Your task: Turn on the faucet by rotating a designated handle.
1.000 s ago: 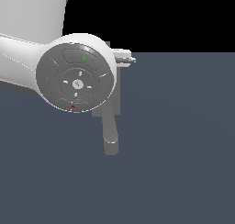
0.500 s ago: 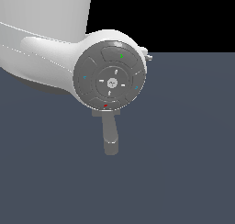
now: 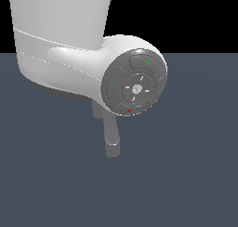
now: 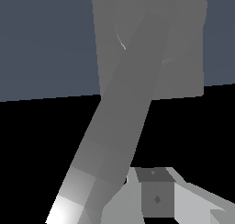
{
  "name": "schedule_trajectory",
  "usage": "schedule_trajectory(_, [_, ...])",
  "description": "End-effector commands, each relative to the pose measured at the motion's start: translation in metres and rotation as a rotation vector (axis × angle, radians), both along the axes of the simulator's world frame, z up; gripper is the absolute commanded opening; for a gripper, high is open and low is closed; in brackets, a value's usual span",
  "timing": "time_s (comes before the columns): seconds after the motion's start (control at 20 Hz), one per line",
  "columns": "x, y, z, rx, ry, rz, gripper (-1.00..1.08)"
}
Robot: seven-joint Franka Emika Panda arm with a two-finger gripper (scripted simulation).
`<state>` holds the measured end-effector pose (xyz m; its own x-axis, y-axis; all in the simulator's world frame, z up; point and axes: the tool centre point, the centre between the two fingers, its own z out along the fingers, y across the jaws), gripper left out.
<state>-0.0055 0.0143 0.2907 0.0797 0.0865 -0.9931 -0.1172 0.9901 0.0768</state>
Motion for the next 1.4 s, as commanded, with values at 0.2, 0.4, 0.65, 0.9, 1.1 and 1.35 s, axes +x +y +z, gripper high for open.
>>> schedule_trajectory(0.2, [0.009, -0.019, -0.003, -0.067, 0.05, 0.017, -1.0])
schedule_trajectory(0.4, [0.013, -0.03, -0.004, -0.087, 0.062, 0.023, -1.0])
schedule_trajectory(0.65, [0.018, -0.043, -0.005, -0.111, 0.075, 0.031, -1.0])
schedule_trajectory(0.9, [0.015, -0.05, 0.003, -0.056, -0.009, 0.014, -1.0])
schedule_trajectory(1.1, [0.018, -0.061, -0.012, -0.07, 0.013, 0.018, -1.0])
schedule_trajectory(1.35, [0.021, -0.074, -0.03, -0.088, 0.041, 0.024, -1.0])
